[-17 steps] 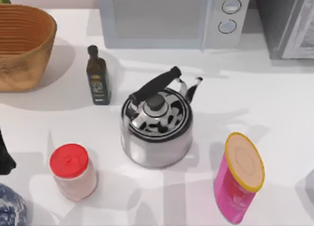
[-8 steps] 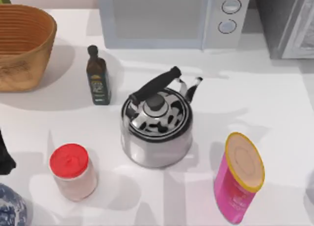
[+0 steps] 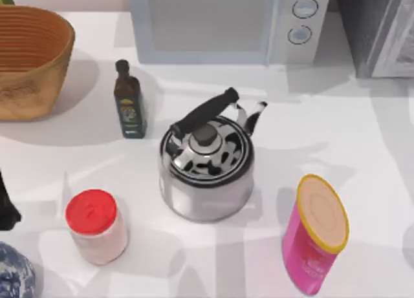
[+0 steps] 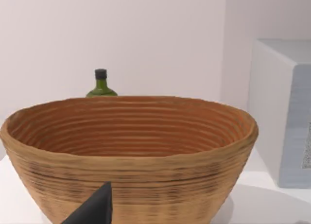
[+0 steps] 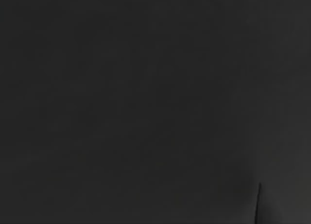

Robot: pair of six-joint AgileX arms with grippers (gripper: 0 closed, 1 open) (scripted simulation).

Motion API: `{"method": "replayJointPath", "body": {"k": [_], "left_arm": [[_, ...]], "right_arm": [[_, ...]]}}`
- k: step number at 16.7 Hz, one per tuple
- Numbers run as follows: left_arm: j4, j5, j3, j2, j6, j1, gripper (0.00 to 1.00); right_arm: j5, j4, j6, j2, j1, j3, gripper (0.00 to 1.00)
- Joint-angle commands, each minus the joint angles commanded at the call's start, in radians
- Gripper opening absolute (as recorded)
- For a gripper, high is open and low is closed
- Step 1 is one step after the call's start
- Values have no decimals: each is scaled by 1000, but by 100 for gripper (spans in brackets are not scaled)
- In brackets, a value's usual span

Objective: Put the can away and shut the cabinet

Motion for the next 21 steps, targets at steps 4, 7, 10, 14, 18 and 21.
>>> {"method": "replayJointPath", "body": {"k": [4,7,10,14,18,21], "left_arm": [[0,0,0,0,0,0,100],[0,0,0,0,0,0,100],[0,0,0,0,0,0,100],[0,0,0,0,0,0,100],[0,0,0,0,0,0,100],[0,0,0,0,0,0,100]], "right_arm": [[217,-5,0,-27,217,-32,100],[267,-5,0,-36,267,-44,100],[267,-5,0,-36,267,-44,100],[265,-2,-13,-18,221,-5,100],[228,20,-12,58,183,46,100],[205,33,-12,92,159,71,100]]}}
